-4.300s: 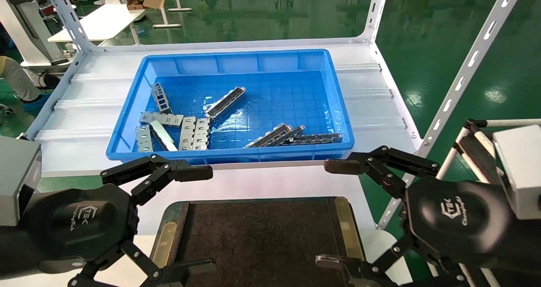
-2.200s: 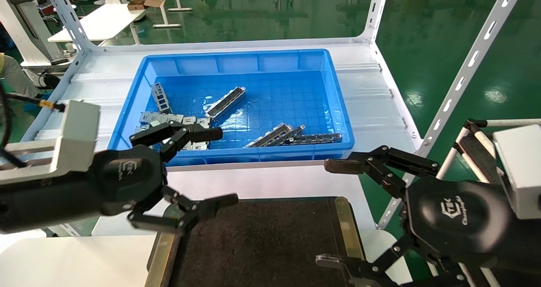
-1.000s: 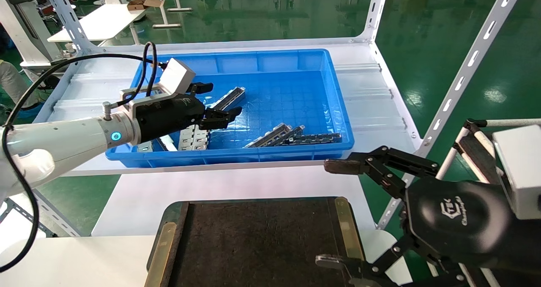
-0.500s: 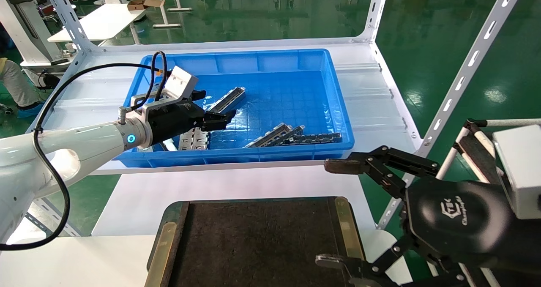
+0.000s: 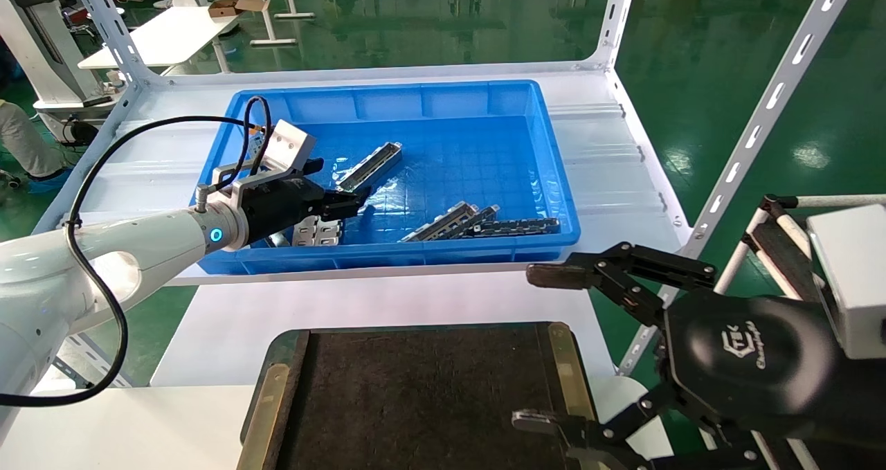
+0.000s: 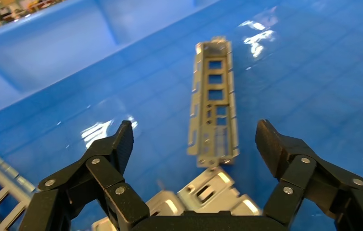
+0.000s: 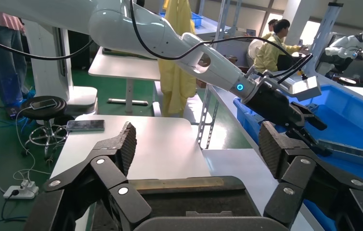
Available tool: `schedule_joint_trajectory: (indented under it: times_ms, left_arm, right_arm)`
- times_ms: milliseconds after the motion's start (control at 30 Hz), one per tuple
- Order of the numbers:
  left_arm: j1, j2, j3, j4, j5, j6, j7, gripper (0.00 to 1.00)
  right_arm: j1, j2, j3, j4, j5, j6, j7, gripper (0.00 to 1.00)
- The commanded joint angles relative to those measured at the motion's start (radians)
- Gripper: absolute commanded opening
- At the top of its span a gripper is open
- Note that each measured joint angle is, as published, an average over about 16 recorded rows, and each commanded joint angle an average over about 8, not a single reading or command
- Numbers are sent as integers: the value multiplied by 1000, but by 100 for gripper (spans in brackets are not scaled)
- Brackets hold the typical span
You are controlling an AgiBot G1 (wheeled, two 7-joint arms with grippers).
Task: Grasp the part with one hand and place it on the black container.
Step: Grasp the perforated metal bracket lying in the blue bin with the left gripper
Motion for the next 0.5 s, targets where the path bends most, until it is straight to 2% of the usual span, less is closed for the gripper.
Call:
schedule_joint_trajectory:
  times_ms: [33,500]
  left_arm:
    - [1,3,0,3,-1,-20,2,0]
    - [12,26,-6,2,-8,-89,4,0]
  right_arm:
    - [0,0,0,0,0,0,0,0]
    - [0,0,-1,0,0,0,0,0]
